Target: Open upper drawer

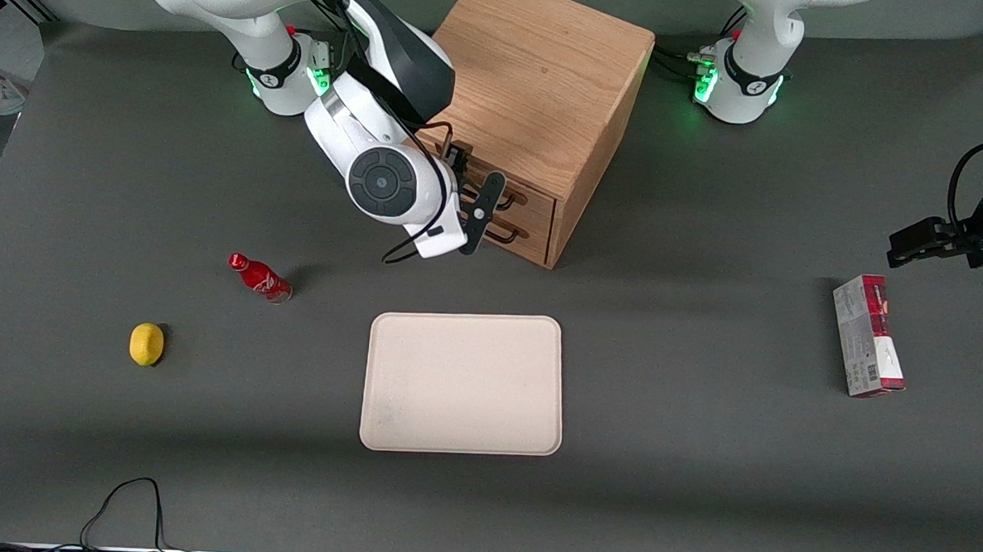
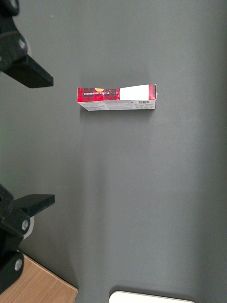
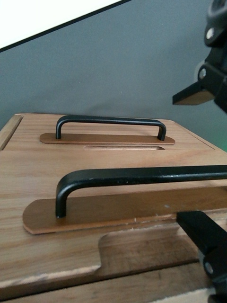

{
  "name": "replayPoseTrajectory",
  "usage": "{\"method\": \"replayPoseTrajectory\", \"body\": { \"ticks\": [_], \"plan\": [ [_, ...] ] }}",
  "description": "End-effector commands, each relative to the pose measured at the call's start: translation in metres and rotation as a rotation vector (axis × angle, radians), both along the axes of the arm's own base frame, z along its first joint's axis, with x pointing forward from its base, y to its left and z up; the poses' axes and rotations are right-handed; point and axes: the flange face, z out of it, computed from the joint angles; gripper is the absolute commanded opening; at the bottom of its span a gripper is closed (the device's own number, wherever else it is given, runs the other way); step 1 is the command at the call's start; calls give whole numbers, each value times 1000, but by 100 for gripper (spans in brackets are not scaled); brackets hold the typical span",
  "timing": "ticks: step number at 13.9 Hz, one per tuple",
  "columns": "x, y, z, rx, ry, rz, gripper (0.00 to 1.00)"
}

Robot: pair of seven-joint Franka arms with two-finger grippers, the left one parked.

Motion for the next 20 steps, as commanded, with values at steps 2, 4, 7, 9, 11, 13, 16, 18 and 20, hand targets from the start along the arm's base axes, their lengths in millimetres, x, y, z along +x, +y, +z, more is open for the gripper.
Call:
{"method": "replayPoseTrajectory", "body": {
  "ticks": [2,4,7,9,11,13,16,18,20],
  "plan": [
    [4,10,-13,37,-7,0,100],
    [7,11,-17,40,-12,-6,100],
    [11,11,-22,42,-25,-12,100],
    [13,11,-26,40,-26,-14,100],
    [17,8,-30,39,-27,-22,100],
    [18,7,-36,36,-24,-25,100],
    [19,6,-37,35,-26,-26,100],
    [19,5,-37,34,-25,-26,100],
    [20,5,-36,35,-26,-28,100]
  ]
}}
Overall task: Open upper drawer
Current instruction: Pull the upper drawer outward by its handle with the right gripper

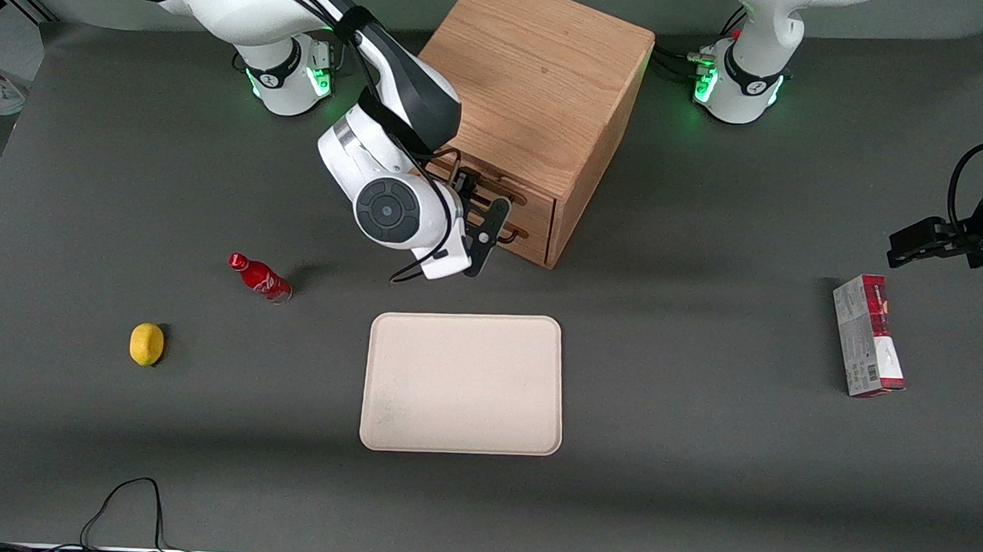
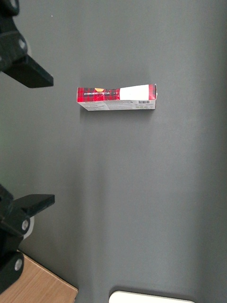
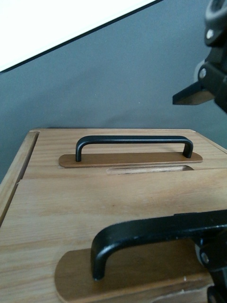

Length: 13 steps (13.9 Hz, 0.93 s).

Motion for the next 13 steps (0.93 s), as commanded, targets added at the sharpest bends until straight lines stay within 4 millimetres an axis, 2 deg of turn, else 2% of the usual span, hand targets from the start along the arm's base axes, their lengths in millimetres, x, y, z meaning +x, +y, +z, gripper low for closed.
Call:
{"method": "replayPoseTrajectory", "body": {
  "ticks": [1,4,10,13],
  "plan": [
    [3,0,1,12,-11,10,100],
    [6,-2,2,21,-16,22,100],
    [24,-23,5,29,-23,-9,100],
    [27,-23,8,38,-31,-1,100]
  ]
}}
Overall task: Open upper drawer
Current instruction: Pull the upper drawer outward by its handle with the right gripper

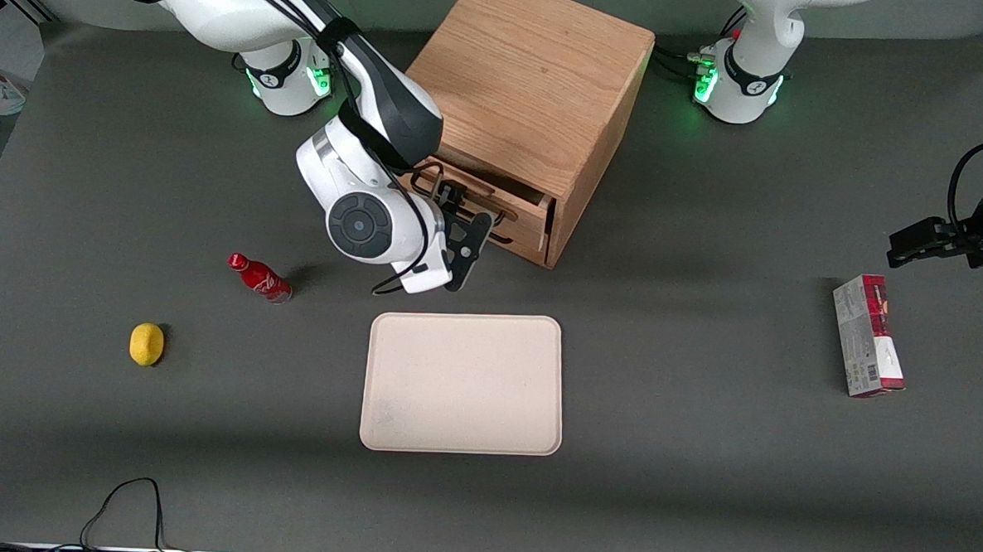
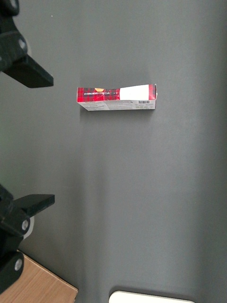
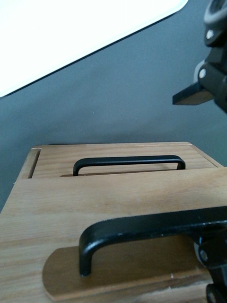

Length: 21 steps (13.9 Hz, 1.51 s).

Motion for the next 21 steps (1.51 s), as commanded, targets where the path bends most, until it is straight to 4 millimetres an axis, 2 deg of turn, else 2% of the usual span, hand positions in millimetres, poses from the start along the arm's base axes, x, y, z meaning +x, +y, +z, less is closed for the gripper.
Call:
{"method": "replayPoseTrajectory", "body": {
  "ticks": [1,8,12,21],
  "plan": [
    [5,1,4,23,-13,16,100],
    [23,-12,-2,31,-13,-10,100],
    [32,-19,5,46,-28,-17,100],
    [56,-28,3,58,-47,-44,100]
  ]
}}
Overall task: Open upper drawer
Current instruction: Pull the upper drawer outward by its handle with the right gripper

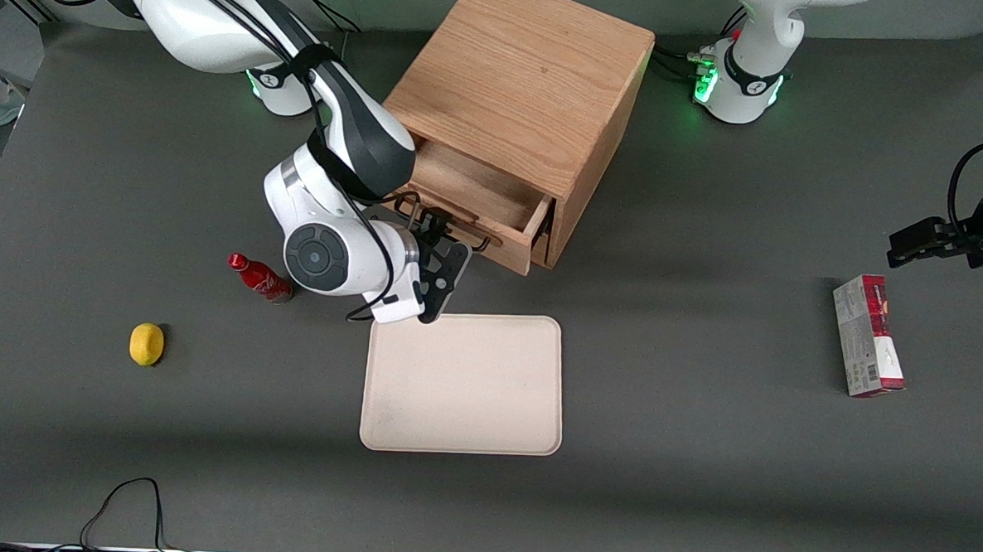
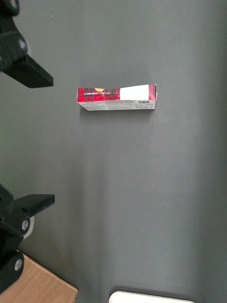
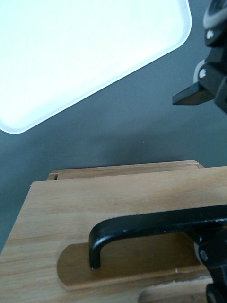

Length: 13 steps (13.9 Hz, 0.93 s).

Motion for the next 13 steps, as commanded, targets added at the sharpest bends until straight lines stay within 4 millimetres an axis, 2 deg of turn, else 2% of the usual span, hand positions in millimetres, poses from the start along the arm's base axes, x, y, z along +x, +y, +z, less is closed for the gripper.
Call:
{"method": "replayPoseTrajectory", "body": {
  "ticks": [1,7,9,11,13],
  "plan": [
    [12,-1,3,20,-21,10,100],
    [23,-17,4,18,-33,8,100],
    [26,-18,11,25,-44,7,100],
    [35,-31,13,29,-46,-16,100],
    [38,-33,18,32,-57,-20,100]
  ]
}}
